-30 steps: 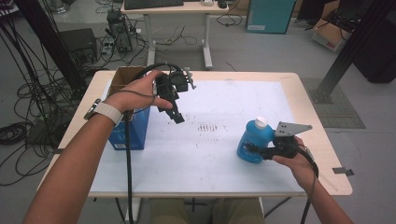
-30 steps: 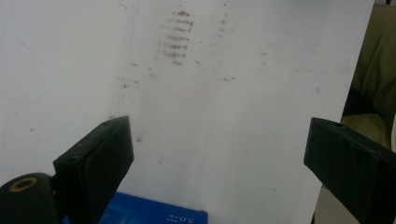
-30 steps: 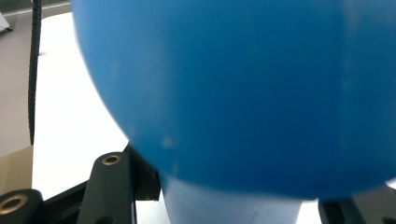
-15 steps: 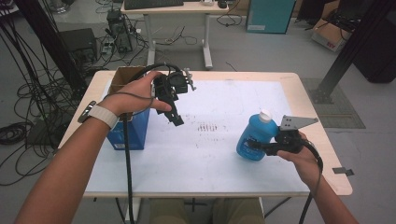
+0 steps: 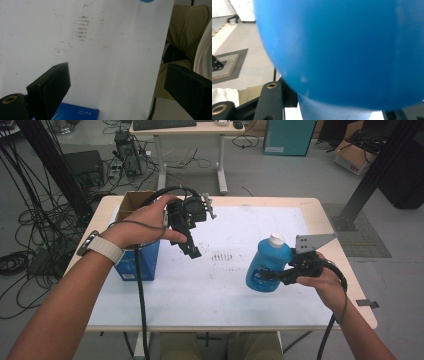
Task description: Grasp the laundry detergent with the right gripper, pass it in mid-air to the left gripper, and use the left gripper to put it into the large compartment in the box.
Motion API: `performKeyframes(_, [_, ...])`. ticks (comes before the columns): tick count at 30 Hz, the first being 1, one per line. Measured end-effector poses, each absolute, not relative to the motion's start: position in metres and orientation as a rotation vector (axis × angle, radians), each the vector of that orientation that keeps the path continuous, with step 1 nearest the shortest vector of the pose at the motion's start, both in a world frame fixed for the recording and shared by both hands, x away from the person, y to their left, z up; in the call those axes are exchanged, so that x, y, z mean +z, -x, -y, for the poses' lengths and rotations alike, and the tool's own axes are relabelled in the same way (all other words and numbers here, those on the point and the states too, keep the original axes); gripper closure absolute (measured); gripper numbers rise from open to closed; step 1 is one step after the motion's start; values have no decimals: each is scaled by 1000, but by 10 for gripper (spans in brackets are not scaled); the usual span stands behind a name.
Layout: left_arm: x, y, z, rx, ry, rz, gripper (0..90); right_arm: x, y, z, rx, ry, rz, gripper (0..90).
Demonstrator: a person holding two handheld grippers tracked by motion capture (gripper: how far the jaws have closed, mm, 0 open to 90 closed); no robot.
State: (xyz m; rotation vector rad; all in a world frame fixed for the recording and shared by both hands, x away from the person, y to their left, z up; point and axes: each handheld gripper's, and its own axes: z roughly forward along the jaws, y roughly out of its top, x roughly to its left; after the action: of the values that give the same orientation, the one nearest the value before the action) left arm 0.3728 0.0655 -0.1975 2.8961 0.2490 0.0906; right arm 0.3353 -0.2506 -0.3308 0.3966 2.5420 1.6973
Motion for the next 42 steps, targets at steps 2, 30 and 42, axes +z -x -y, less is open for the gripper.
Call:
performKeyframes(2, [-194,-367,-63,88,-2879,-261,71,-326,-336,247,1704,-368,-2547,430])
performKeyframes(30, [-169,-356,-40,96,-2886,-179,65,-294,-364,181,1644,-121,-2691,430])
performKeyframes(42, [-172,-359,-40,69,-2855,-220,61,-296,-377,149,1602,-32,-2725,431])
